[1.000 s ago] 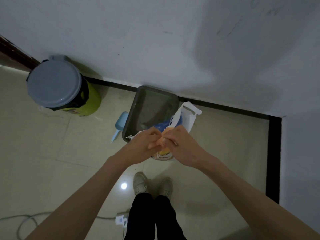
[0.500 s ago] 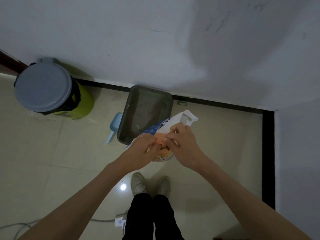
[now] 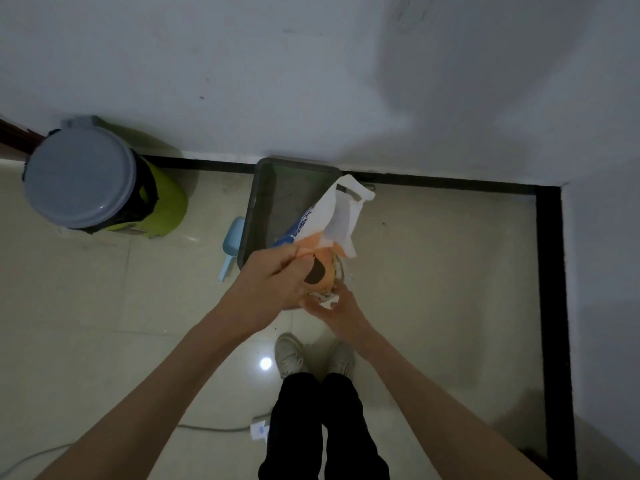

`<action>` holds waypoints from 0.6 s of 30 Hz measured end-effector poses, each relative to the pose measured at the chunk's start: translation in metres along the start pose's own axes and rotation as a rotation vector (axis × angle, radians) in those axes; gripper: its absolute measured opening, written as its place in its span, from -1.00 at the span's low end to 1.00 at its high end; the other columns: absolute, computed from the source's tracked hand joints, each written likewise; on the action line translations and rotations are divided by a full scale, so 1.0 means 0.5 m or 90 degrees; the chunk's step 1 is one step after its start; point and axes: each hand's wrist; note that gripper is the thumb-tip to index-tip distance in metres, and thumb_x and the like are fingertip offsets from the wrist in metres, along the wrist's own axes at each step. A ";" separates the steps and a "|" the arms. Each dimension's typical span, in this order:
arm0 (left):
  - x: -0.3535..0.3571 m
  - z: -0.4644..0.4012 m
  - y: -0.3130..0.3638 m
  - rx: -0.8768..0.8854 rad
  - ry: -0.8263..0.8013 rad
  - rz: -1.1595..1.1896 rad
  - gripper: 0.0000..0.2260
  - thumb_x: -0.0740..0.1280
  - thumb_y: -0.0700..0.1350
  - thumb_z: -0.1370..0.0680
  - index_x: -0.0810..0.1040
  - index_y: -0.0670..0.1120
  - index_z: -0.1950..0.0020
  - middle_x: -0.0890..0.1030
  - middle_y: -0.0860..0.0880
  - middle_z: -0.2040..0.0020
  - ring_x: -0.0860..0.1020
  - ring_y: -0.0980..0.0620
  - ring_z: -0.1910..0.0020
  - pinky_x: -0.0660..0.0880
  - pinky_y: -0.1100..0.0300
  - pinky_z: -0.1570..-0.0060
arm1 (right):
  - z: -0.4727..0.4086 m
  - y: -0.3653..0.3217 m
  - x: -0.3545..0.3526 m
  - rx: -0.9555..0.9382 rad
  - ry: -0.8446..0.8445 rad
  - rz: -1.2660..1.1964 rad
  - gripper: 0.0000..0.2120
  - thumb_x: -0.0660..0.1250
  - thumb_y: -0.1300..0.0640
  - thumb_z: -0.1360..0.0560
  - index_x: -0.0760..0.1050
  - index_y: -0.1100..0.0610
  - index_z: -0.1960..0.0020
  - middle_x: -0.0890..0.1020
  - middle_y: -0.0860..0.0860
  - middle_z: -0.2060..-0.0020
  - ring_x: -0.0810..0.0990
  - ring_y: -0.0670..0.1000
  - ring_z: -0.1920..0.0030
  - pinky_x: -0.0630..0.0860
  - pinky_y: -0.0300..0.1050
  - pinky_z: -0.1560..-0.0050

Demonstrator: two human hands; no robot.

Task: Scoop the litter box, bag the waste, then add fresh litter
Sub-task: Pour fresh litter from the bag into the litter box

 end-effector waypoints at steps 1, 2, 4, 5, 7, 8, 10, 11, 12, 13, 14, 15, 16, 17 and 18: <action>-0.004 0.004 0.011 -0.006 0.011 0.028 -0.78 0.21 -0.18 -0.57 0.49 0.00 0.27 0.50 0.13 0.38 0.52 0.30 0.42 0.41 0.49 0.38 | -0.013 0.008 0.005 -0.009 0.016 0.041 -0.16 0.51 -0.16 -0.29 0.23 0.13 -0.41 0.47 -0.03 -0.21 0.48 -0.09 -0.21 0.44 -0.31 -0.23; -0.006 0.005 0.017 -0.002 0.028 0.031 -0.77 0.21 -0.18 -0.57 0.48 0.00 0.28 0.49 0.14 0.39 0.52 0.27 0.40 0.42 0.47 0.35 | -0.022 0.018 0.007 -0.006 0.027 0.105 0.01 0.51 -0.23 -0.24 0.11 0.13 -0.49 0.38 0.04 -0.35 0.40 0.02 -0.34 0.37 -0.12 -0.36; -0.011 0.004 0.026 0.012 0.048 0.025 -0.72 0.21 -0.20 -0.57 0.40 0.01 0.34 0.43 0.16 0.44 0.48 0.13 0.39 0.38 0.39 0.32 | -0.033 0.038 -0.001 0.014 0.047 0.215 0.06 0.50 -0.13 -0.30 -0.09 0.10 -0.54 0.19 0.08 -0.46 0.23 0.12 -0.44 0.22 0.01 -0.41; -0.011 0.004 0.033 0.020 0.053 0.030 -0.69 0.22 -0.18 -0.57 0.36 0.01 0.37 0.41 0.15 0.48 0.44 0.12 0.40 0.36 0.41 0.33 | -0.041 0.050 -0.007 0.007 0.064 0.248 0.06 0.49 -0.12 -0.33 -0.14 0.09 -0.55 0.13 0.08 -0.48 0.19 0.14 -0.45 0.21 0.05 -0.41; -0.006 0.008 0.045 0.042 0.041 0.049 -0.72 0.25 -0.07 -0.49 0.34 0.03 0.43 0.42 0.16 0.54 0.44 0.17 0.43 0.33 0.48 0.38 | -0.061 0.073 -0.018 -0.010 0.093 0.297 0.07 0.45 -0.19 -0.33 -0.17 0.06 -0.54 0.09 0.04 -0.50 0.17 0.14 -0.46 0.26 0.14 -0.39; -0.004 0.010 0.051 0.046 0.042 0.055 -0.75 0.21 -0.04 -0.42 0.34 0.03 0.47 0.42 0.17 0.54 0.43 0.19 0.44 0.32 0.50 0.39 | -0.073 0.079 -0.020 -0.022 0.110 0.313 0.05 0.41 -0.25 -0.34 -0.16 0.07 -0.55 0.08 0.03 -0.51 0.17 0.14 -0.46 0.30 0.16 -0.36; -0.004 0.014 0.062 0.052 0.042 0.070 -0.78 0.18 -0.02 -0.36 0.34 0.03 0.50 0.41 0.16 0.55 0.42 0.19 0.45 0.31 0.50 0.39 | -0.088 0.073 -0.027 -0.049 0.155 0.362 -0.01 0.30 -0.32 -0.38 -0.13 0.09 -0.55 0.09 0.03 -0.51 0.20 0.13 -0.45 0.36 0.14 -0.30; -0.004 0.016 0.067 0.061 0.037 0.080 -0.78 0.18 -0.03 -0.36 0.34 0.04 0.50 0.40 0.15 0.55 0.42 0.20 0.46 0.31 0.50 0.40 | -0.094 0.071 -0.033 -0.060 0.173 0.386 -0.06 0.25 -0.32 -0.41 -0.12 0.11 -0.55 0.10 0.05 -0.51 0.21 0.13 -0.45 0.36 0.14 -0.29; -0.003 0.020 0.072 0.068 0.031 0.086 -0.79 0.18 -0.04 -0.37 0.35 0.03 0.49 0.40 0.15 0.55 0.41 0.21 0.48 0.31 0.50 0.41 | -0.099 0.071 -0.040 -0.087 0.192 0.413 -0.12 0.21 -0.28 -0.46 -0.10 0.12 -0.55 0.11 0.05 -0.51 0.22 0.14 -0.44 0.37 0.13 -0.28; -0.002 0.023 0.078 0.077 0.028 0.091 -0.79 0.18 -0.06 -0.37 0.36 0.00 0.48 0.39 0.15 0.56 0.41 0.22 0.48 0.31 0.50 0.42 | -0.104 0.071 -0.048 -0.117 0.207 0.439 -0.20 0.18 -0.23 -0.50 -0.08 0.11 -0.55 0.13 0.05 -0.51 0.24 0.14 -0.43 0.37 0.13 -0.28; 0.000 0.027 0.085 0.080 0.020 0.094 -0.79 0.18 -0.07 -0.37 0.37 -0.01 0.49 0.38 0.15 0.56 0.40 0.22 0.49 0.30 0.51 0.43 | -0.109 0.071 -0.057 -0.153 0.227 0.454 -0.27 0.17 -0.18 -0.54 -0.05 0.10 -0.55 0.16 0.05 -0.50 0.25 0.14 -0.43 0.38 0.13 -0.28; 0.001 0.030 0.089 0.084 0.016 0.101 -0.77 0.18 -0.07 -0.37 0.37 0.01 0.50 0.38 0.15 0.56 0.40 0.22 0.49 0.30 0.51 0.43 | -0.116 0.072 -0.063 -0.177 0.232 0.444 -0.31 0.18 -0.14 -0.55 -0.01 0.09 -0.55 0.19 0.05 -0.49 0.27 0.14 -0.42 0.39 0.13 -0.29; 0.001 0.034 0.095 0.087 0.014 0.107 -0.75 0.20 -0.08 -0.37 0.38 0.02 0.53 0.38 0.15 0.56 0.40 0.22 0.49 0.31 0.51 0.43 | -0.121 0.069 -0.067 -0.205 0.236 0.412 -0.33 0.22 -0.10 -0.54 0.04 0.09 -0.54 0.24 0.05 -0.47 0.30 0.13 -0.40 0.39 0.12 -0.30; 0.000 0.036 0.097 0.096 0.011 0.112 -0.73 0.22 -0.06 -0.36 0.39 0.03 0.56 0.39 0.14 0.55 0.40 0.21 0.49 0.32 0.50 0.42 | -0.122 0.063 -0.067 -0.226 0.234 0.348 -0.34 0.26 -0.08 -0.53 0.10 0.10 -0.52 0.29 0.06 -0.45 0.33 0.10 -0.39 0.38 0.07 -0.31; -0.004 0.038 0.102 0.105 0.005 0.104 -0.74 0.26 -0.03 -0.35 0.40 0.04 0.56 0.39 0.13 0.54 0.40 0.20 0.48 0.32 0.49 0.40 | -0.121 0.059 -0.064 -0.233 0.233 0.255 -0.36 0.30 -0.05 -0.52 0.15 0.10 -0.50 0.34 0.05 -0.42 0.37 0.06 -0.36 0.38 -0.02 -0.31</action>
Point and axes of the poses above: each hand's wrist, its own z-axis away from the middle knuckle, its own x-axis out of the palm, y = z × x
